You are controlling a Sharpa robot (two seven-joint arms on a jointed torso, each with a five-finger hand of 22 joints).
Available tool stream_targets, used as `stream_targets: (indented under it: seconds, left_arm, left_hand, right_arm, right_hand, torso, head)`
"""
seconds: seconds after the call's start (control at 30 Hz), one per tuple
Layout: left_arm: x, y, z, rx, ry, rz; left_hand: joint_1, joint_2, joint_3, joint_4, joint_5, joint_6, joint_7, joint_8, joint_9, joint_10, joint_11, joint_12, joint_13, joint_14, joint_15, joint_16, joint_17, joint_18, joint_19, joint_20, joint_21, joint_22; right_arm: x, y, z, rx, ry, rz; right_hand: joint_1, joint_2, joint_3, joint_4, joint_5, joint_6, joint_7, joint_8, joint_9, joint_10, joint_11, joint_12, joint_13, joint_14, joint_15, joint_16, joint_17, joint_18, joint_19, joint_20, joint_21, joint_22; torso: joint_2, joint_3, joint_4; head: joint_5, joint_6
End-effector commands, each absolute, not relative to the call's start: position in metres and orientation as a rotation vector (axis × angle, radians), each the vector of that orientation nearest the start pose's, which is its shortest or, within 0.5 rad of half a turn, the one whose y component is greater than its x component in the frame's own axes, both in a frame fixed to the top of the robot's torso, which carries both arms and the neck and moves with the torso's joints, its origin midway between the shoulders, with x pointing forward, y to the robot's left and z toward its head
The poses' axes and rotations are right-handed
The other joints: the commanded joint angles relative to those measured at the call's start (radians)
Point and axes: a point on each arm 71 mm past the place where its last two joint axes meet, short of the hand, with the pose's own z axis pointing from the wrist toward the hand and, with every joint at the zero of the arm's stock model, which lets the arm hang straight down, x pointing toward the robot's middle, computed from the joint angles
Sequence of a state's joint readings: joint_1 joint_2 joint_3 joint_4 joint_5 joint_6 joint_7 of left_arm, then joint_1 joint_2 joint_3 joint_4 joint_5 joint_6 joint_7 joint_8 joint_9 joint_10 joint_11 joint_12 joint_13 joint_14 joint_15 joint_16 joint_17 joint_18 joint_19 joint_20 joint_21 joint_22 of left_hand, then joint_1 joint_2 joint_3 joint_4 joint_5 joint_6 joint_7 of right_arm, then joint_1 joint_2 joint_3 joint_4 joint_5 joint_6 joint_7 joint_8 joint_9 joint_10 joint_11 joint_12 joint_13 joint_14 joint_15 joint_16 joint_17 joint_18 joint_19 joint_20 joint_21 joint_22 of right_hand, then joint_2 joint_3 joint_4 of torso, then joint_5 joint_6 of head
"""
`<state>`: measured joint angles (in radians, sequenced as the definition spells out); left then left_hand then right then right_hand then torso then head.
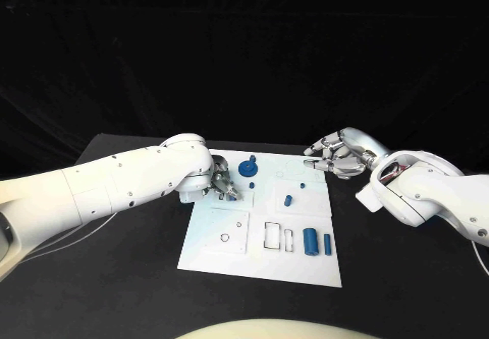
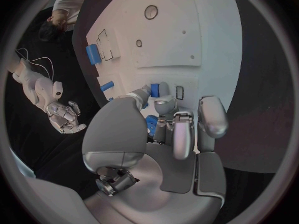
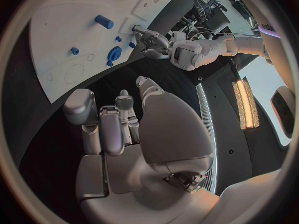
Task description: Assemble the parts on the task board
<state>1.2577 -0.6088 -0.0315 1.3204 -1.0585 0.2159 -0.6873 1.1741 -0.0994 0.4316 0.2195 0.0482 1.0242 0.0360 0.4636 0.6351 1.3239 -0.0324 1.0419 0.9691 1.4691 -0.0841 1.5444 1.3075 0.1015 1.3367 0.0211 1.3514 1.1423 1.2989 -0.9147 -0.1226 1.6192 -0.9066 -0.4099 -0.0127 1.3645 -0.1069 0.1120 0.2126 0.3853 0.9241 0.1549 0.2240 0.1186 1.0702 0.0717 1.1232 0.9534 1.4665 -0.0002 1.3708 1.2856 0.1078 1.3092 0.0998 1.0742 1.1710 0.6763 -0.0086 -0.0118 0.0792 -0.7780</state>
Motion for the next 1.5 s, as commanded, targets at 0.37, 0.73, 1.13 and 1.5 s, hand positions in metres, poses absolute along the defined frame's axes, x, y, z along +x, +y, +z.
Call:
stream_targets:
  seconds: [0.37,0.73,1.13,1.5]
  left_arm:
    - [0.516,0.165,-0.212,-0.24,2.379,-0.291]
    - [0.515,0.166,-0.208,-0.285,2.38,-0.335]
    - [0.515,0.17,-0.199,-0.262,2.414,-0.348]
    - [0.526,0.171,-0.195,-0.209,2.597,-0.323]
  left_hand:
    - [0.051,0.027,0.044,-0.046,0.003,-0.034,0.003,-0.01,0.004,-0.027,0.001,-0.043,-0.038,0.09,-0.004,0.001,0.226,-0.01,-0.001,0.0,-0.002,-0.007]
    - [0.069,0.028,0.102,-0.08,0.003,-0.05,0.012,-0.024,0.003,-0.04,0.008,-0.069,-0.061,0.09,0.003,0.001,0.225,-0.009,-0.006,0.005,-0.007,-0.013]
    - [0.072,0.012,0.151,-0.112,0.003,-0.045,0.01,-0.021,0.01,-0.034,0.007,-0.069,-0.061,0.09,0.002,0.0,0.225,-0.009,-0.006,0.007,-0.007,-0.011]
    - [0.051,-0.002,0.199,-0.128,0.002,-0.045,0.013,-0.02,0.017,-0.036,0.009,-0.081,-0.072,0.088,0.004,-0.003,0.22,-0.009,-0.009,0.009,-0.008,-0.013]
  right_arm:
    - [0.475,-0.213,-0.162,0.295,1.698,0.933]
    - [0.475,-0.214,-0.162,0.295,1.702,0.931]
    - [0.475,-0.214,-0.162,0.296,1.704,0.929]
    - [0.475,-0.214,-0.163,0.296,1.708,0.929]
  right_hand:
    - [-0.009,-0.001,-0.001,0.006,0.005,-0.007,-0.001,0.003,0.001,-0.005,-0.002,-0.007,-0.001,0.037,-0.007,-0.003,-0.002,0.003,-0.001,-0.001,-0.004,-0.001]
    - [-0.011,-0.001,-0.001,0.008,0.006,-0.007,-0.001,0.004,0.001,-0.004,-0.002,-0.006,0.0,0.037,-0.007,-0.002,0.001,0.003,0.0,-0.001,-0.003,0.0]
    - [-0.012,-0.001,-0.001,0.008,0.006,-0.007,-0.001,0.004,0.001,-0.004,-0.002,-0.006,0.0,0.037,-0.007,-0.002,0.001,0.003,0.0,-0.001,-0.003,0.0]
    - [-0.012,-0.001,-0.001,0.008,0.007,-0.007,-0.002,0.004,0.001,-0.004,-0.002,-0.006,0.0,0.037,-0.007,-0.002,0.001,0.003,0.0,-0.001,-0.003,0.0]
  torso:
    - [0.0,0.0004,0.0006]
    - [-0.001,0.0006,0.0011]
    - [-0.001,0.0001,0.0013]
    - [0.0,0.0001,0.0]
  head:
    - [-0.001,-0.001]
    - [0.0,-0.001]
    - [0.001,0.0]
    - [0.001,-0.001]
